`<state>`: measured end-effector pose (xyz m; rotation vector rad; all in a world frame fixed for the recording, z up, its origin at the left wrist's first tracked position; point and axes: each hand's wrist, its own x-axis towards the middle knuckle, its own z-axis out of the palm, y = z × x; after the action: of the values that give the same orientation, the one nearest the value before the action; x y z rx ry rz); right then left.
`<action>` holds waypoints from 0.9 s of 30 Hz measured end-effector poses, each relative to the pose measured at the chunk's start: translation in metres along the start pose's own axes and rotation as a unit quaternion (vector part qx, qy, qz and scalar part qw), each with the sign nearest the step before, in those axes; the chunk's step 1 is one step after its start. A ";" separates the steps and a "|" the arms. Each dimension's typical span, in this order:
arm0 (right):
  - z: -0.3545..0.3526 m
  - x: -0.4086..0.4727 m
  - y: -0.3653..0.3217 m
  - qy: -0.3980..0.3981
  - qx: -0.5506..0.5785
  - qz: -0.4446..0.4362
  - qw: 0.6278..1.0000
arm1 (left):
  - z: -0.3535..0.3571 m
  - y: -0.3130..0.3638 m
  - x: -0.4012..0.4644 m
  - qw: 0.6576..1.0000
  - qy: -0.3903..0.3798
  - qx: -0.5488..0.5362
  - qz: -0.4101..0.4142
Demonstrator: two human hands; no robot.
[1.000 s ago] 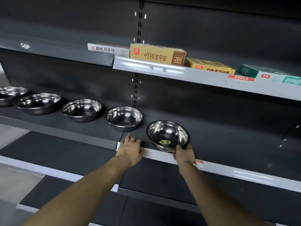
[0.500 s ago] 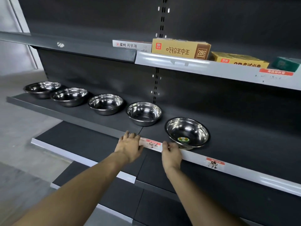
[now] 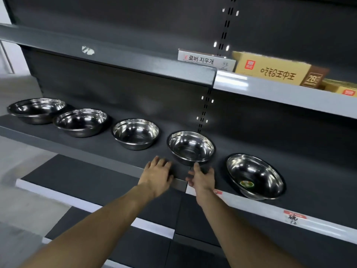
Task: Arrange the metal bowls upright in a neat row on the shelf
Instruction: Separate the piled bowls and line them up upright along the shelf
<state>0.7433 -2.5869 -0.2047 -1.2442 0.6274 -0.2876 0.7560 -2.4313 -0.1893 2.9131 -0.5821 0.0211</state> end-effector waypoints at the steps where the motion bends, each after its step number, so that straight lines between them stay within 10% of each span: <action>1: 0.010 0.003 0.000 0.010 0.014 0.000 1.000 | -0.001 -0.009 0.006 1.000 -0.001 0.003 0.011; 11: 0.046 0.020 -0.005 0.121 0.001 -0.020 0.992 | -0.008 -0.054 0.040 0.999 -0.003 0.005 0.053; 27: 0.005 -0.032 0.006 0.036 -0.030 -0.066 0.997 | -0.014 -0.036 0.005 0.999 -0.017 0.022 0.027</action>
<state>0.7197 -2.5640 -0.1997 -1.3402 0.6206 -0.4268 0.7750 -2.3979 -0.1809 2.9455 -0.6743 -0.0072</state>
